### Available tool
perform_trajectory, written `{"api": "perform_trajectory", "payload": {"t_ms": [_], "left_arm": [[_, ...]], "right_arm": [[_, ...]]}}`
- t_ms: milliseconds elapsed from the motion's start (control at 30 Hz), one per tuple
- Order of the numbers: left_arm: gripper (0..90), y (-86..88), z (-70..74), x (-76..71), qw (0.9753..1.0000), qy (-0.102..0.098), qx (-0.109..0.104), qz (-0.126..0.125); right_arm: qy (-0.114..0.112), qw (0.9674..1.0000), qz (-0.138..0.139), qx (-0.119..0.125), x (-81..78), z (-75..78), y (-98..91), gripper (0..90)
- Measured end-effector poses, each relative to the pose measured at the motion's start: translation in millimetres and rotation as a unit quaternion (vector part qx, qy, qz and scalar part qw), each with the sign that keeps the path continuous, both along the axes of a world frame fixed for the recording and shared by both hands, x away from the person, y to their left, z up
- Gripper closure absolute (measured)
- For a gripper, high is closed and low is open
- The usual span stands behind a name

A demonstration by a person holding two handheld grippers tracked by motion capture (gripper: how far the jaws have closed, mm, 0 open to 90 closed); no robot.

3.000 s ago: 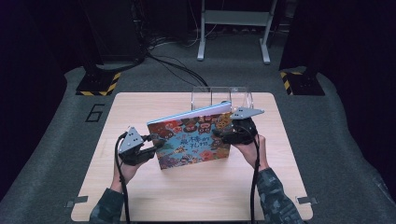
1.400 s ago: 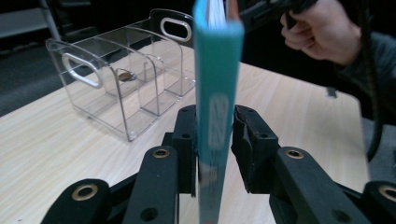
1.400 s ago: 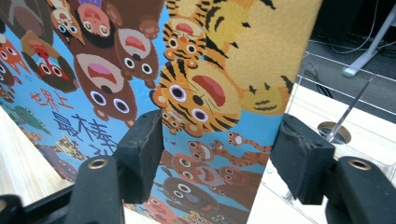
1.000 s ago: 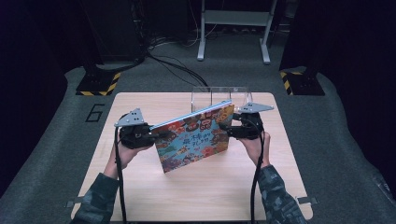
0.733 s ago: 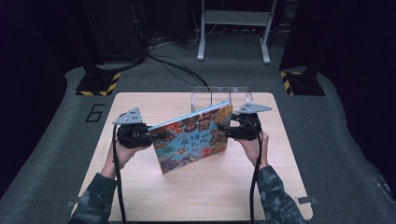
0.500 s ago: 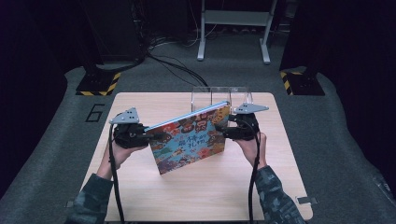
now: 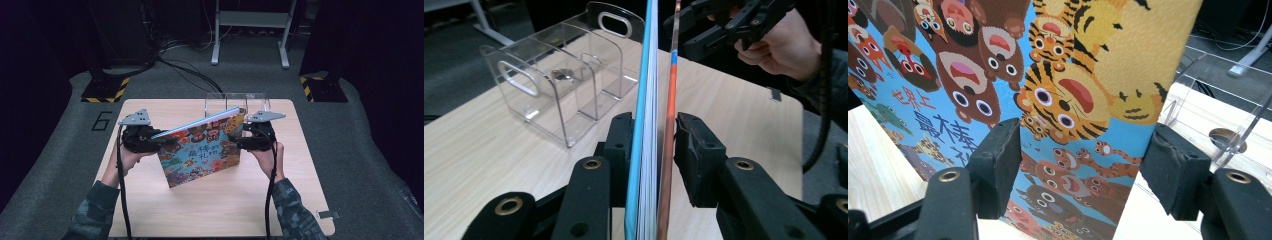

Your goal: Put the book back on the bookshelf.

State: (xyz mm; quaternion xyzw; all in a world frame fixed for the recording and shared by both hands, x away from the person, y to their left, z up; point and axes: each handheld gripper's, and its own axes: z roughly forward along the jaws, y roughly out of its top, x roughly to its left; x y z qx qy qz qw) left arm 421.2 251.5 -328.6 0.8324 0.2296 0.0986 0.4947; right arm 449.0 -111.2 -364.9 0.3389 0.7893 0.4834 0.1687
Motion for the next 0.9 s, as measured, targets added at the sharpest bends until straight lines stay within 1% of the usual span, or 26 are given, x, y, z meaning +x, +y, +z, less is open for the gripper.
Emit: {"api": "perform_trajectory", "payload": {"t_ms": [67, 100, 133, 167, 200, 233, 267, 300, 333, 367, 400, 433, 467, 533, 567, 600, 633, 667, 733, 767, 800, 833, 867, 900], "left_arm": [[68.4, -5.3, 2.2, 2.1, 0.9998, 0.008, 0.013, -0.009], [68.5, -8.0, 2.4, 2.6, 0.9998, 0.012, 0.01, -0.009], [68.9, -10.4, 3.2, 4.3, 0.9997, 0.011, 0.019, -0.013], [68.9, -13.4, 3.6, 4.6, 0.9994, 0.008, 0.028, -0.016], [68.9, -15.8, 4.0, 4.7, 0.9994, 0.003, 0.031, -0.012], [68.9, -18.7, 4.0, 4.2, 0.9993, 0.005, 0.035, -0.012], [68.8, -20.4, 3.9, 4.7, 0.999, -0.004, 0.042, -0.012], [68.8, -21.2, 4.0, 4.9, 0.9991, -0.003, 0.04, -0.013], [68.9, -21.6, 4.2, 5.2, 0.999, -0.003, 0.042, -0.018], [68.9, -22.2, 4.2, 4.9, 0.999, -0.003, 0.04, -0.018], [69.4, -22.7, 4.2, 5.1, 0.9991, -0.002, 0.038, -0.018], [69.4, -23.2, 4.4, 5.8, 0.9989, -0.008, 0.042, -0.02], [69.4, -24.0, 4.3, 5.6, 0.9991, -0.007, 0.039, -0.016], [69.4, -24.6, 4.8, 6.5, 0.999, -0.005, 0.04, -0.02], [69.4, -25.2, 4.9, 6.8, 0.999, -0.005, 0.039, -0.02], [69.3, -25.5, 5.2, 7.2, 0.999, -0.008, 0.04, -0.021], [69.2, -25.4, 5.4, 7.7, 0.999, -0.008, 0.038, -0.021], [69.1, -25.9, 5.0, 7.9, 0.9992, -0.007, 0.035, -0.02], [69.1, -26.4, 5.2, 7.9, 0.9992, -0.007, 0.033, -0.023], [69.2, -27.5, 6.1, 7.6, 0.9987, -0.007, 0.042, -0.028], [69.2, -27.5, 6.1, 7.6, 0.9987, -0.007, 0.042, -0.028], [69.2, -28.6, 6.1, 6.9, 0.9988, -0.003, 0.041, -0.025], [69.3, -29.4, 6.1, 7.1, 0.9985, -0.007, 0.048, -0.026], [69.3, -29.7, 6.0, 7.5, 0.9984, -0.007, 0.05, -0.024]], "right_arm": [[0.0, 1.0, 0.001, -0.002, -0.6, -0.1, 1.0, 33.8], [0.0, 1.0, 0.001, 0.0, -0.7, -0.3, 1.5, 33.5], [0.0, 1.0, 0.002, 0.0, -0.6, -0.5, 1.6, 33.7], [-0.001, 1.0, 0.003, -0.002, -0.2, -0.6, 1.8, 33.8], [-0.001, 1.0, 0.004, -0.001, -0.1, -0.7, 1.6, 34.0], [-0.001, 1.0, 0.004, -0.001, -0.1, -0.7, 1.6, 34.0], [-0.002, 1.0, 0.004, 0.0, -0.2, -1.0, 1.1, 34.9], [-0.005, 1.0, 0.006, 0.0, -0.2, -1.3, -0.3, 35.2], [-0.006, 1.0, 0.002, -0.002, -2.3, -2.0, -4.1, 32.4], [-0.006, 1.0, 0.002, -0.002, -2.3, -2.0, -4.1, 32.4], [-0.009, 0.9999, -0.008, -0.002, -4.3, -3.8, -11.3, 30.7], [-0.006, 0.9999, -0.013, -0.001, -5.0, -4.9, -16.4, 28.5], [-0.007, 0.9998, -0.019, -0.003, -5.9, -6.2, -21.7, 27.8], [-0.006, 0.9996, -0.027, 0.002, -9.9, -10.0, -33.2, 26.3], [-0.006, 0.9996, -0.027, 0.002, -9.9, -10.0, -33.2, 26.3], [-0.003, 0.9994, -0.034, -0.002, -11.9, -13.0, -38.8, 24.9], [0.002, 0.9988, -0.049, -0.004, -16.0, -22.5, -50.3, 21.9], [0.002, 0.9988, -0.049, -0.004, -16.0, -22.5, -50.3, 21.9], [0.007, 0.9977, -0.067, -0.012, -20.2, -35.8, -60.9, 18.5], [0.01, 0.9961, -0.085, -0.022, -23.8, -49.9, -70.9, 14.4], [0.01, 0.9961, -0.085, -0.022, -23.8, -49.9, -70.9, 14.4], [0.019, 0.9951, -0.094, -0.024, -25.1, -56.2, -75.9, 14.2], [0.032, 0.9932, -0.11, -0.021, -26.4, -68.2, -85.8, 12.1], [0.032, 0.9932, -0.11, -0.021, -26.4, -68.2, -85.8, 12.1]]}}
